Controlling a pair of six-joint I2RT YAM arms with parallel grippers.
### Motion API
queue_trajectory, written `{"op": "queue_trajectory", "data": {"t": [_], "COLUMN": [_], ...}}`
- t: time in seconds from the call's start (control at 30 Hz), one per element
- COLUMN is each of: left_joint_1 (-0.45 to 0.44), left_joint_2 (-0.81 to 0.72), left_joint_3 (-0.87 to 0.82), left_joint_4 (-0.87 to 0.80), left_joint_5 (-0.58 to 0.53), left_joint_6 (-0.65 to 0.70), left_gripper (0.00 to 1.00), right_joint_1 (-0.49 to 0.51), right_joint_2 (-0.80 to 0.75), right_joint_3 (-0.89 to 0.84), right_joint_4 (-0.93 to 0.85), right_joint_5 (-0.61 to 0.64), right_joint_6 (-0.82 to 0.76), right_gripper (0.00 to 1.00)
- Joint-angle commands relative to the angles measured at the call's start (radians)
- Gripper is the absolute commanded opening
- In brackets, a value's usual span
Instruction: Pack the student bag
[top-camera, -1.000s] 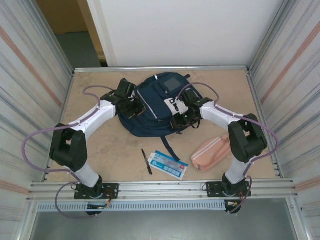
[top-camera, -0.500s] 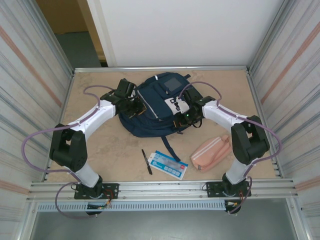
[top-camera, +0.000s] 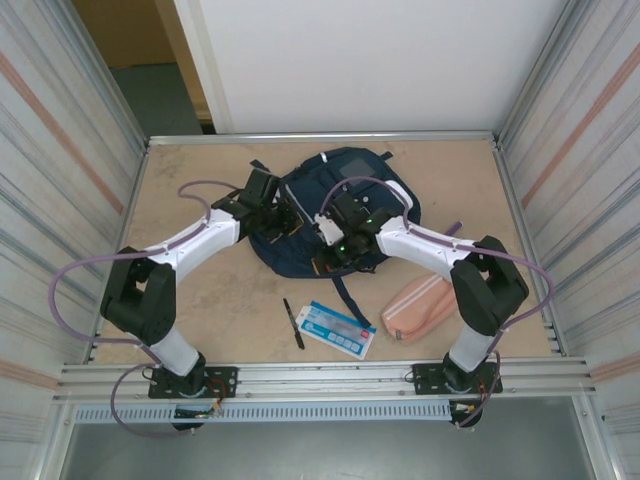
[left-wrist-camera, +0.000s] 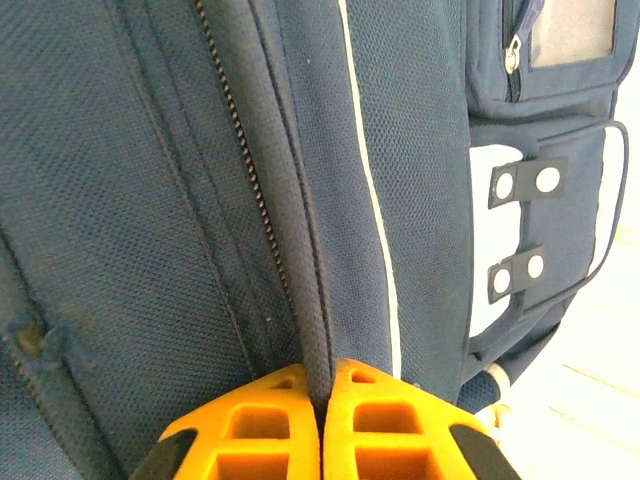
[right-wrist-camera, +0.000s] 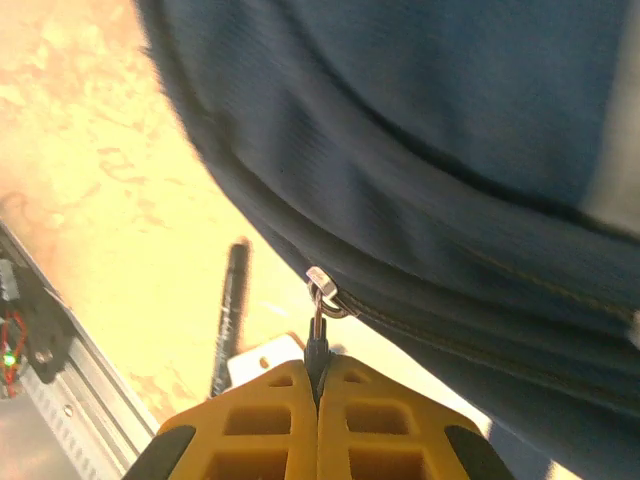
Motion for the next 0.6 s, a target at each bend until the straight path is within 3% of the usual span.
{"op": "queue_trajectory", "data": {"t": [0.0,0.2,0.33,0.47,0.53,0.57], "left_joint_1": [-0.017,-0.018,-0.012,0.000,-0.001,-0.001], "left_joint_2": [0.004,0.023,0.014,0.002,-0.004,-0.008], "left_joint_3": [-0.015,-0.009,0.002,-0.009,-0.006,-0.001], "left_joint_4": [0.138,0.113,0.034,0.018,0.012,0.007], "left_joint_5": [0.007,0.064,0.074,0.112,0.131,0.141], "left_joint_6": [-0.066,0.000,0.089,0.108,0.108,0.111], "left_gripper": [0.00,0.02,0.00,0.00,0.00,0.00], "right_joint_1": [0.045,0.026,-0.036,-0.077,-0.082,-0.082], "right_joint_2": [0.015,-0.088,-0.241,-0.380,-0.422,-0.434], "right_joint_3": [0.021,-0.060,-0.160,-0.241,-0.285,-0.317], "right_joint_4": [0.103,0.111,0.113,0.126,0.184,0.239], "right_joint_5": [-0.078,-0.037,0.030,0.202,0.331,0.336], "right_joint_6": [0.094,0.044,-0.036,-0.156,-0.207,-0.288], "right_gripper": [0.05,0.29,0.37,0.45,0.47,0.48]}}
